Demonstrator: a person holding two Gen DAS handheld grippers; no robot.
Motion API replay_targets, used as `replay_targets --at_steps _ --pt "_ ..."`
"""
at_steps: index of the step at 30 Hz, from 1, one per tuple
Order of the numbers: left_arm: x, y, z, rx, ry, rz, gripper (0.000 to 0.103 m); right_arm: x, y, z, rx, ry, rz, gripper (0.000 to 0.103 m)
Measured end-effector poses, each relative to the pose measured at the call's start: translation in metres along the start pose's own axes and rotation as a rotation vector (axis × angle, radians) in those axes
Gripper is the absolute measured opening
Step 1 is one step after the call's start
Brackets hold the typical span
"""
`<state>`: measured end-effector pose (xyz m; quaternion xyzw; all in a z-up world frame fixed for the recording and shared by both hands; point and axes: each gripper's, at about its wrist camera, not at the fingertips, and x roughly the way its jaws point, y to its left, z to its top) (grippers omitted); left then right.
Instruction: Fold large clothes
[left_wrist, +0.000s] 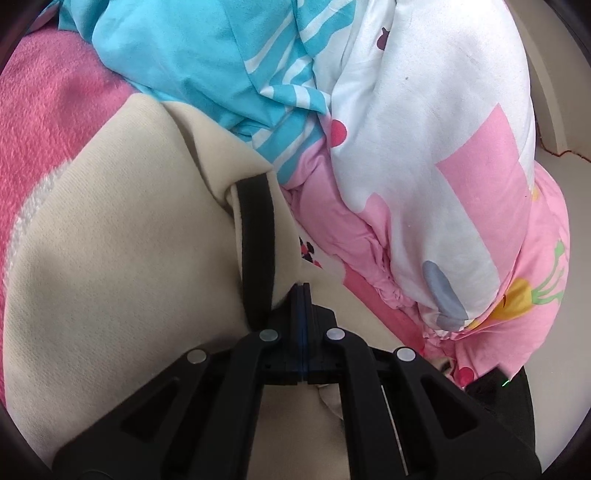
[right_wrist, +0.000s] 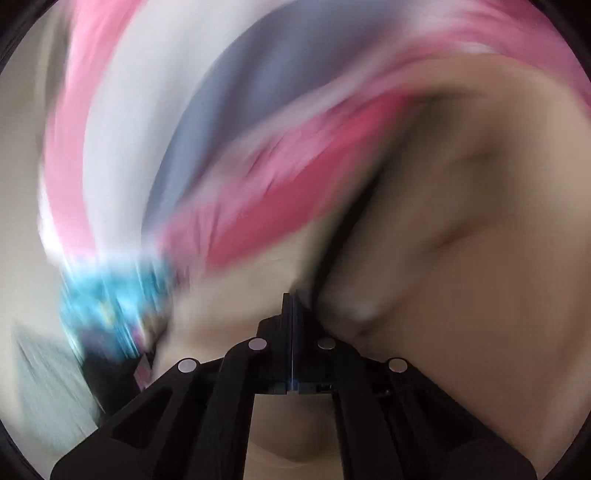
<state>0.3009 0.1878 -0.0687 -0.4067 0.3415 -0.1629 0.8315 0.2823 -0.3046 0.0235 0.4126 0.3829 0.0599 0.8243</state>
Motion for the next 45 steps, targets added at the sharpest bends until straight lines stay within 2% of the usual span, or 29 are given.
replay_targets --at_steps 1,2,4,5,6,7,9,12,13,15,17,18,19,22,24,25,26,28,29,31,33,34,36,37,38,40,42,43,45 --pt "0.0 -0.002 0.0 0.008 0.004 -0.001 0.002 -0.01 -0.015 0.002 0.079 -0.045 0.043 0.0" --pt "0.001 -0.002 -0.001 0.009 0.004 0.003 0.002 -0.021 -0.022 0.005 0.1 -0.122 0.014 0.0" --pt "0.001 -0.001 -0.001 0.003 0.008 -0.002 0.002 -0.045 -0.02 0.009 0.039 -0.296 -0.224 0.0" --pt "0.002 -0.001 0.0 0.002 0.008 -0.003 0.002 -0.051 -0.024 0.01 0.055 -0.333 -0.283 0.0" --pt "0.002 -0.002 -0.001 0.003 0.009 -0.001 0.002 -0.052 -0.032 0.012 0.09 -0.325 -0.291 0.0" --pt "0.003 -0.003 -0.001 0.005 0.009 0.0 0.002 -0.053 -0.041 0.013 0.132 -0.304 -0.252 0.0" --pt "0.003 -0.003 -0.001 0.002 0.009 0.001 0.002 -0.064 -0.04 0.009 0.137 -0.319 -0.25 0.0" --pt "0.004 -0.006 -0.001 0.002 0.009 0.004 0.002 -0.094 -0.001 -0.015 -0.037 -0.426 -0.223 0.0" --pt "0.003 -0.005 -0.001 0.002 0.01 0.005 0.002 -0.097 0.022 -0.021 -0.136 -0.423 -0.191 0.006" --pt "0.003 -0.005 0.0 -0.001 0.01 0.001 0.002 -0.089 0.061 -0.026 -0.291 -0.353 -0.087 0.007" --pt "0.001 -0.004 0.001 -0.016 0.023 -0.014 0.002 -0.064 0.095 -0.039 -0.441 -0.224 0.064 0.012" --pt "-0.003 -0.003 0.003 -0.04 0.037 -0.044 0.002 -0.054 0.103 -0.045 -0.475 -0.172 0.096 0.015" --pt "-0.008 -0.004 0.006 -0.063 0.055 -0.108 0.004 -0.036 0.109 -0.054 -0.508 -0.095 0.087 0.017" --pt "-0.011 -0.01 0.013 -0.042 0.061 -0.187 0.013 0.02 0.102 -0.071 -0.552 0.081 -0.122 0.017" --pt "0.0 -0.004 0.014 -0.044 0.081 -0.171 0.016 0.027 0.095 -0.076 -0.559 0.089 -0.138 0.017" --pt "0.006 0.002 0.013 -0.053 0.089 -0.159 0.006 0.023 0.095 -0.077 -0.562 0.088 -0.137 0.017" --pt "0.007 0.01 0.015 -0.088 0.077 -0.139 0.002 0.021 0.093 -0.08 -0.57 0.093 -0.151 0.017" --pt "-0.001 0.02 0.021 -0.137 0.031 -0.16 0.002 0.019 0.091 -0.085 -0.586 0.089 -0.164 0.017" --pt "-0.01 0.028 0.023 -0.165 -0.027 -0.148 0.002 0.02 0.095 -0.086 -0.59 0.088 -0.166 0.017" --pt "-0.033 0.047 0.027 -0.233 -0.166 -0.072 0.002 0.019 0.094 -0.084 -0.59 0.091 -0.164 0.017" --pt "-0.049 0.066 0.031 -0.305 -0.248 -0.031 0.002 0.023 0.096 -0.082 -0.584 0.094 -0.157 0.017" --pt "-0.053 0.074 0.033 -0.34 -0.256 -0.034 0.002 0.024 0.097 -0.082 -0.583 0.094 -0.157 0.017" --pt "-0.057 0.064 0.035 -0.294 -0.226 -0.001 0.002 0.023 0.097 -0.081 -0.584 0.093 -0.159 0.017" --pt "-0.062 0.054 0.033 -0.251 -0.233 0.04 0.0 0.022 0.095 -0.079 -0.583 0.093 -0.159 0.017" --pt "-0.067 0.037 0.031 -0.179 -0.24 0.032 0.0 0.022 0.095 -0.078 -0.582 0.094 -0.159 0.017" --pt "-0.071 0.004 0.028 -0.05 -0.227 -0.087 0.0 0.026 0.097 -0.079 -0.584 0.094 -0.16 0.017" --pt "-0.075 -0.045 0.018 0.172 -0.22 -0.127 0.0 0.028 0.099 -0.079 -0.589 0.093 -0.164 0.017" --pt "-0.071 -0.064 0.009 0.275 -0.195 -0.134 0.003 0.028 0.099 -0.08 -0.592 0.093 -0.166 0.017" --pt "-0.048 -0.081 -0.004 0.366 -0.059 -0.093 0.009 0.029 0.1 -0.08 -0.597 0.093 -0.169 0.017"
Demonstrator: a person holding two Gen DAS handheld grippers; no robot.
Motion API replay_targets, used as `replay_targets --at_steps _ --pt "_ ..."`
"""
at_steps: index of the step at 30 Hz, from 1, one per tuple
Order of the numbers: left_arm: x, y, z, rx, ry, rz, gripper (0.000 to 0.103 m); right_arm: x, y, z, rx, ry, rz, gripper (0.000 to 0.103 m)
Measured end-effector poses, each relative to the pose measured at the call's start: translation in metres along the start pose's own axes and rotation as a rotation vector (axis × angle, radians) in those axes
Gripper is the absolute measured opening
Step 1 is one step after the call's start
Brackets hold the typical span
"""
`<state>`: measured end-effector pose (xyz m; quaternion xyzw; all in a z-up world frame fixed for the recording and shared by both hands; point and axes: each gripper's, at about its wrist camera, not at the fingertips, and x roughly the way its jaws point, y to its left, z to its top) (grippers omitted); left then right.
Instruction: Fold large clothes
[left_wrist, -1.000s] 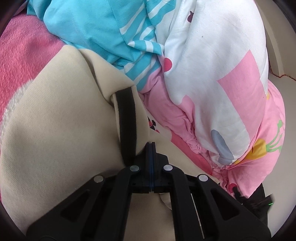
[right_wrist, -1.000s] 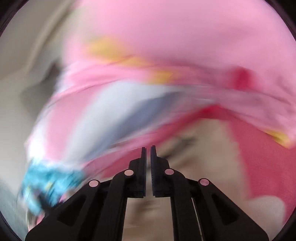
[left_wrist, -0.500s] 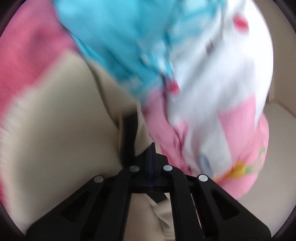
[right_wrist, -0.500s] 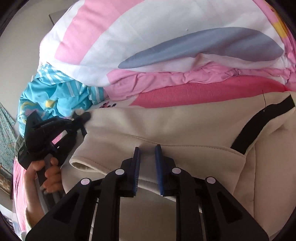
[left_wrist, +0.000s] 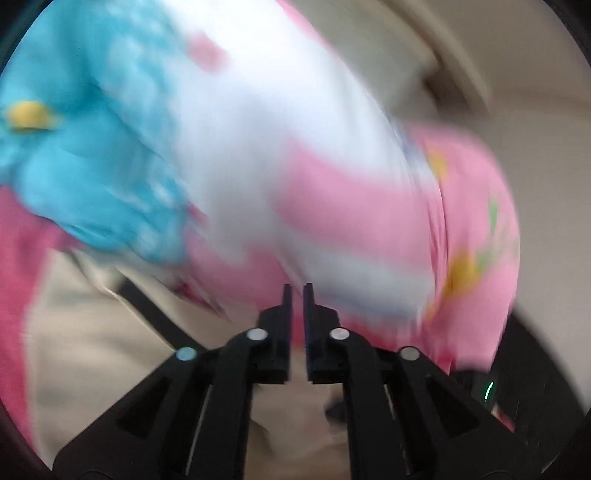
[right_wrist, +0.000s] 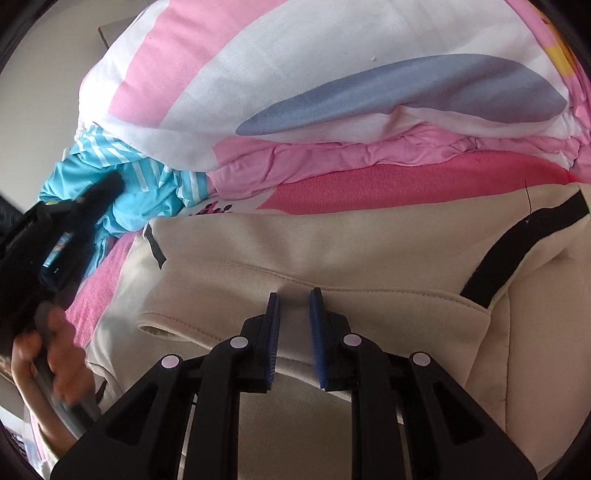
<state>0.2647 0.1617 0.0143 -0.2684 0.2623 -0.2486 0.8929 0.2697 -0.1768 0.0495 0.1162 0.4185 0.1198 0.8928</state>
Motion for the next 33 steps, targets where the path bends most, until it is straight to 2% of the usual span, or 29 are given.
replay_targets --at_steps 2,3,5,6,8,9,10,12,14,15,16,17,18,19,20,21,22,24,25,26,27,29,30,32,33 --pt "0.041 0.011 -0.024 -0.006 0.219 0.161 0.006 0.0 0.001 0.001 -0.005 0.005 -0.001 0.017" --pt "0.052 0.02 -0.028 -0.031 0.277 0.168 0.006 0.001 0.001 0.001 -0.008 0.013 -0.004 0.017" --pt "0.048 0.03 -0.023 -0.076 0.308 0.138 0.002 0.0 0.001 0.002 -0.017 0.035 -0.009 0.017" --pt "0.048 0.031 -0.022 -0.066 0.327 0.134 0.002 -0.002 0.0 0.002 -0.017 0.052 -0.005 0.017" --pt "0.047 0.035 -0.023 -0.071 0.326 0.127 0.002 -0.016 -0.005 0.006 0.014 0.082 -0.005 0.018" --pt "0.048 0.034 -0.022 -0.066 0.325 0.131 0.002 -0.027 -0.007 0.009 0.029 0.061 -0.021 0.02" --pt "0.047 0.033 -0.022 -0.059 0.324 0.136 0.002 -0.042 -0.01 0.014 0.03 -0.014 -0.054 0.02" --pt "0.048 0.036 -0.021 -0.061 0.323 0.135 0.002 -0.058 -0.02 0.019 0.037 -0.114 -0.085 0.029" --pt "0.048 0.038 -0.021 -0.065 0.322 0.131 0.002 -0.051 -0.042 0.02 0.076 -0.109 -0.124 0.03" --pt "0.054 0.033 -0.022 -0.065 0.322 0.131 0.002 -0.034 -0.064 0.017 0.135 -0.049 -0.135 0.022" --pt "0.057 0.033 -0.021 -0.063 0.322 0.132 0.002 -0.025 -0.08 0.013 0.198 -0.012 -0.095 0.018" --pt "0.057 0.033 -0.021 -0.06 0.322 0.134 0.002 -0.026 -0.094 0.009 0.283 -0.019 -0.042 0.005" --pt "0.057 0.032 -0.021 -0.058 0.319 0.134 0.002 -0.033 -0.102 0.007 0.35 -0.029 -0.025 0.0" --pt "0.063 0.027 -0.022 -0.058 0.32 0.135 0.002 -0.046 -0.104 0.009 0.382 -0.052 -0.033 0.0" --pt "0.064 0.028 -0.022 -0.06 0.32 0.134 0.002 -0.057 -0.099 0.011 0.359 -0.103 -0.055 0.0" --pt "0.065 0.026 -0.023 -0.06 0.32 0.134 0.002 -0.068 -0.089 0.015 0.303 -0.166 -0.115 0.006" --pt "0.066 0.025 -0.023 -0.058 0.32 0.136 0.002 -0.071 -0.082 0.017 0.266 -0.188 -0.125 0.007" --pt "0.068 0.021 -0.024 -0.041 0.319 0.151 0.002 -0.061 -0.066 0.019 0.185 -0.165 -0.053 0.008" --pt "0.067 0.019 -0.024 -0.024 0.319 0.165 0.002 -0.049 -0.057 0.019 0.141 -0.122 -0.031 0.008" --pt "0.068 0.013 -0.025 0.012 0.32 0.193 0.002 -0.033 -0.047 0.018 0.086 -0.063 -0.06 0.012" --pt "0.071 0.004 -0.027 0.064 0.328 0.231 0.002 -0.012 -0.035 0.013 0.004 0.0 -0.156 0.012" --pt "0.079 -0.022 -0.034 0.235 0.342 0.349 0.002 0.0 -0.022 0.01 -0.068 -0.004 -0.248 0.012" --pt "0.083 -0.035 -0.04 0.328 0.342 0.416 0.002 0.001 -0.021 0.01 -0.075 -0.008 -0.258 0.012" --pt "0.094 -0.049 -0.05 0.44 0.352 0.498 0.0 0.006 -0.034 0.009 -0.027 -0.004 -0.221 0.011" --pt "0.098 -0.051 -0.052 0.459 0.363 0.518 0.0 0.005 -0.039 0.01 -0.004 -0.001 -0.197 0.011"
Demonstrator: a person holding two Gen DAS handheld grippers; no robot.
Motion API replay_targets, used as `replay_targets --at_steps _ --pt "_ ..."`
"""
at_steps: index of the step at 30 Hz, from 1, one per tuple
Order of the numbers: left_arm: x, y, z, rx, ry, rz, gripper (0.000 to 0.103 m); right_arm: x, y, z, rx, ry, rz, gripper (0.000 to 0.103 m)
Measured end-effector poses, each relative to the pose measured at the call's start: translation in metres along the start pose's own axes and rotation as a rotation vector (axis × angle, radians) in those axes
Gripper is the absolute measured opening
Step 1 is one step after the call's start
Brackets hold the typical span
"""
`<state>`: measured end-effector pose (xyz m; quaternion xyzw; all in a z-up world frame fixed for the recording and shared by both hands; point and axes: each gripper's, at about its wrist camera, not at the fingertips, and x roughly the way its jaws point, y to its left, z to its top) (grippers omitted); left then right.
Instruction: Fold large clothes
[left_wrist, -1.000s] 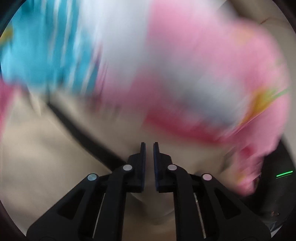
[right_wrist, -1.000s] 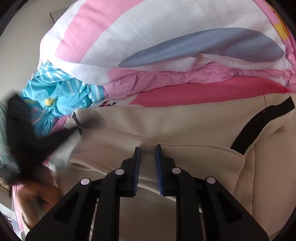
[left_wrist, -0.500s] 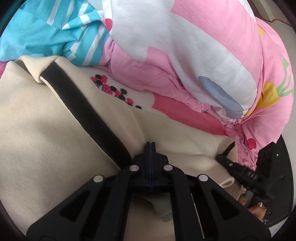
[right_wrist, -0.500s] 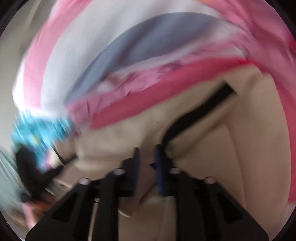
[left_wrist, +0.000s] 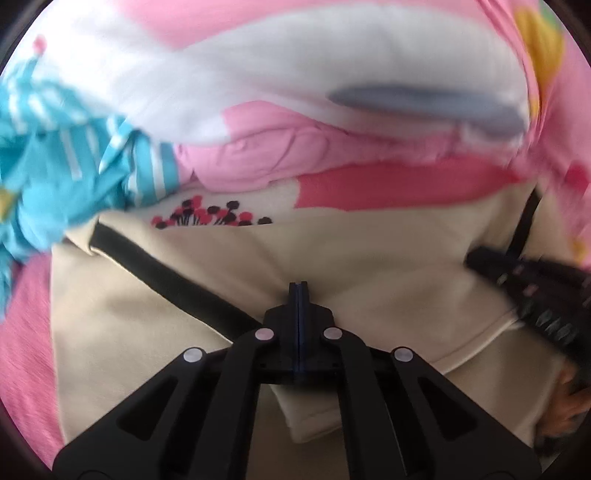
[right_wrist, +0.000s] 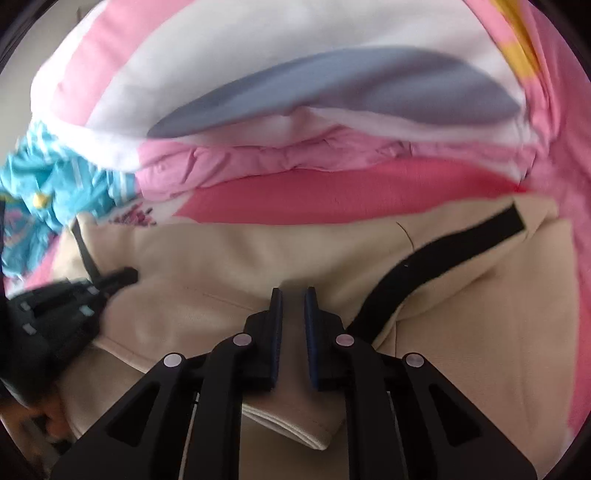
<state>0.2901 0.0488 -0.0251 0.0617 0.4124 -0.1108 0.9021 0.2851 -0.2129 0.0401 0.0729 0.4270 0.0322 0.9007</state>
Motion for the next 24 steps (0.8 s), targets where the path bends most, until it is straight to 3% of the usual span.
replay_targets --at_steps 3,5,8,11,13,14,17,20,22,24 --pt "0.0 0.008 0.001 -0.037 0.019 -0.032 0.0 0.001 -0.006 0.004 0.043 0.024 0.042 0.011" --pt "-0.005 0.003 0.001 -0.029 0.048 0.0 0.0 -0.001 -0.002 0.004 0.044 0.039 0.037 0.011" --pt "-0.036 -0.029 -0.01 0.163 0.021 0.142 0.002 -0.023 -0.002 0.005 0.038 0.084 0.025 0.011" --pt "-0.091 -0.047 -0.041 0.284 -0.038 0.131 0.014 -0.085 0.004 -0.006 -0.053 0.061 -0.02 0.011" --pt "-0.129 -0.054 -0.067 0.347 -0.06 0.157 0.024 -0.141 0.021 -0.031 -0.237 0.01 0.003 0.016" --pt "-0.154 -0.058 -0.089 0.379 -0.049 0.122 0.026 -0.171 0.029 -0.054 -0.336 0.0 0.006 0.02" --pt "-0.204 -0.062 -0.14 0.425 0.017 0.024 0.034 -0.22 0.033 -0.113 -0.467 0.041 0.043 0.032" --pt "-0.244 -0.053 -0.181 0.337 0.101 -0.086 0.054 -0.258 0.025 -0.173 -0.522 0.095 0.15 0.039" --pt "-0.264 -0.052 -0.208 0.313 0.124 -0.133 0.055 -0.274 0.019 -0.205 -0.525 0.11 0.212 0.044" --pt "-0.272 -0.058 -0.229 0.356 0.129 -0.138 0.055 -0.283 0.018 -0.229 -0.541 0.118 0.233 0.049"
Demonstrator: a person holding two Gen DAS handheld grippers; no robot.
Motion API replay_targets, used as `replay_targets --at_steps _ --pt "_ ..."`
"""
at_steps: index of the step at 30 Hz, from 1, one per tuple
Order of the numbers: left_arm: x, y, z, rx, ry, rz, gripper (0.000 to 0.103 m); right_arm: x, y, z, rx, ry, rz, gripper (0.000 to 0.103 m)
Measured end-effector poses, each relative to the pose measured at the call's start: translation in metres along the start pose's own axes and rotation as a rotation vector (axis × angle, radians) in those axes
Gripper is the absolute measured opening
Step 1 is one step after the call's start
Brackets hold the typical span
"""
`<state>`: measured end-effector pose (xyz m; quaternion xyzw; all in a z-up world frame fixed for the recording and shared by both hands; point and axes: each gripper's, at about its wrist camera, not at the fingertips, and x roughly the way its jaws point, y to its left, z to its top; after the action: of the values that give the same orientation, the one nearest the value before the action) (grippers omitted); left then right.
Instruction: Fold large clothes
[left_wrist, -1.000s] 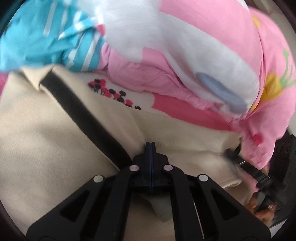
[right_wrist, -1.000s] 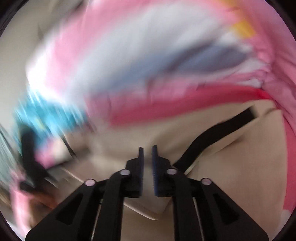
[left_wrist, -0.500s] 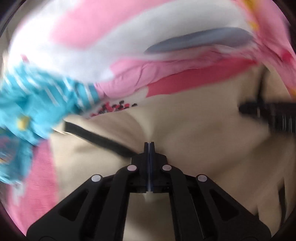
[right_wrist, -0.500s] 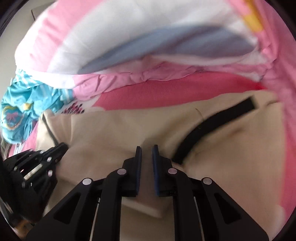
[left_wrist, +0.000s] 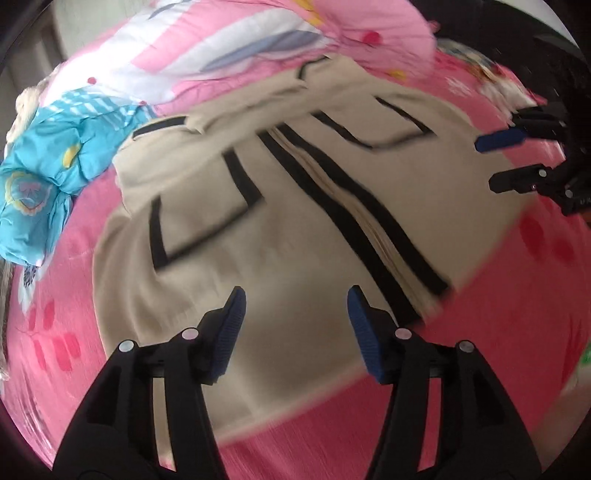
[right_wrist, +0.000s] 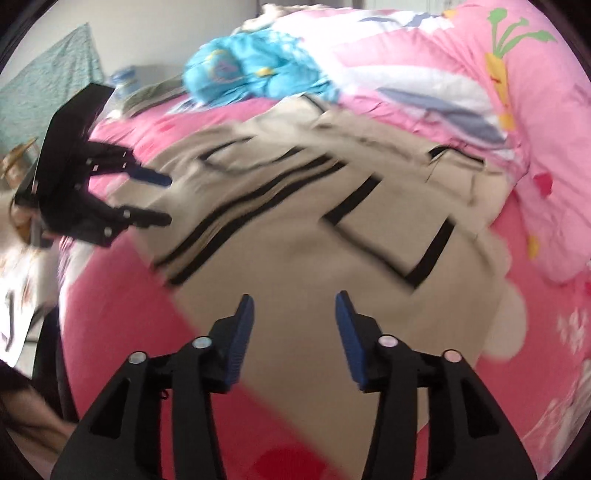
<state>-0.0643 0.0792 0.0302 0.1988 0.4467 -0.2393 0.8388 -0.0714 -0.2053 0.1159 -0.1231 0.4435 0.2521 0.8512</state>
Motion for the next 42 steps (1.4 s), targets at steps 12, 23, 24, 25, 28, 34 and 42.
replay_targets --at_steps 12,23,24,25,28,34,42 --pt "-0.003 0.003 -0.056 0.085 0.026 0.009 0.057 0.023 0.019 -0.057 -0.08 0.125 -0.144 0.064" --pt "-0.014 0.058 -0.101 0.169 0.066 0.266 0.044 0.023 0.02 -0.071 -0.035 0.049 -0.43 0.01" --pt "-0.011 0.052 -0.102 0.208 0.06 0.291 0.032 0.021 0.017 -0.069 -0.007 0.028 -0.443 0.009" --pt "-0.009 0.044 -0.104 0.257 0.053 0.315 0.024 0.017 0.015 -0.066 0.016 0.003 -0.452 0.009" --pt "0.0 0.03 -0.106 0.348 0.035 0.381 0.009 0.003 0.008 -0.058 0.07 -0.068 -0.459 0.008" --pt "-0.035 0.068 -0.086 0.127 -0.127 0.302 0.004 -0.019 0.0 -0.038 0.185 -0.195 -0.429 0.008" --pt "-0.056 0.145 0.015 -0.051 -0.374 0.284 0.004 -0.021 -0.06 0.042 0.348 -0.382 -0.467 0.008"
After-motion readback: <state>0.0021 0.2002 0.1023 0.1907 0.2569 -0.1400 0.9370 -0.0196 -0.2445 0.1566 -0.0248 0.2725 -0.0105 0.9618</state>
